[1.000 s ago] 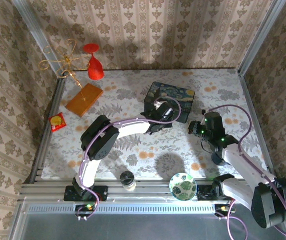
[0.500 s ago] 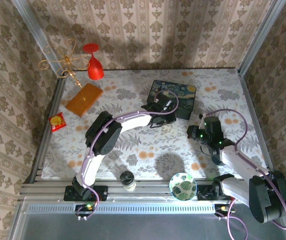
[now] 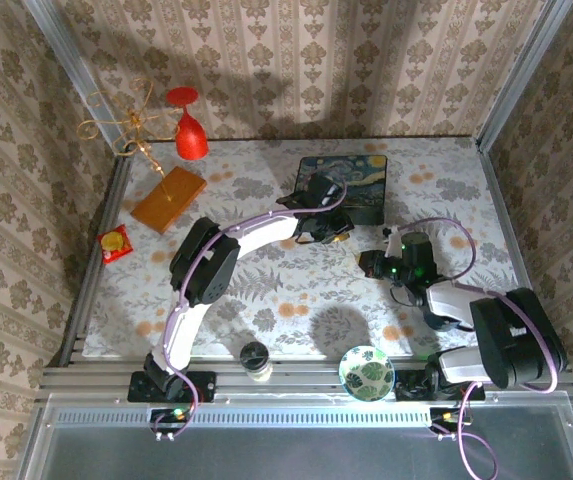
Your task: Unlock a padlock with a key
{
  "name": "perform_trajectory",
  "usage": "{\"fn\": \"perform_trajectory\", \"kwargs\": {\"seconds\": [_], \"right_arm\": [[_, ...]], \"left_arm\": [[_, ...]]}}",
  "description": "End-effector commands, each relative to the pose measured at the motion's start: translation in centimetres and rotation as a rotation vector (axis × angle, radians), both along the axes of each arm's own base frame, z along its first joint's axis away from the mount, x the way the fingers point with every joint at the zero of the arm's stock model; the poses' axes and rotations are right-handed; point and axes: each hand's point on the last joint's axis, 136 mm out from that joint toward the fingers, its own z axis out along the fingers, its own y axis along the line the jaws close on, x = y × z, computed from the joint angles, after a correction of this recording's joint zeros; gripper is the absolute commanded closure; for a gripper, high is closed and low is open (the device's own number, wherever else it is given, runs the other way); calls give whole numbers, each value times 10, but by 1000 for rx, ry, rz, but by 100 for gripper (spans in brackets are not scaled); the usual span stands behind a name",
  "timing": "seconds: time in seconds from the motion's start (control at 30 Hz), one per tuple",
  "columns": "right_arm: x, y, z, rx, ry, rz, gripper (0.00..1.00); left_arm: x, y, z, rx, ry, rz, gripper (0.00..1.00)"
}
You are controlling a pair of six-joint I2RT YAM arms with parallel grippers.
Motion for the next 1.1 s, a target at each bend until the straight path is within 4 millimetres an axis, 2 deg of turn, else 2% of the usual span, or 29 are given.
{"fn": "perform_trajectory", "kwargs": {"seconds": [0.0,0.6,1.07], "right_arm": [[17,10,20,41,-91,47,100],[35,2,15,105,-110,6,100],[39,1,19,119,-142,-7,100]], "left_arm": [[-7,-8,6,-69,86,7,100],[-5,-12,0,-80,94,12,100],[-4,-14,-3,-89,109,21,100]]}}
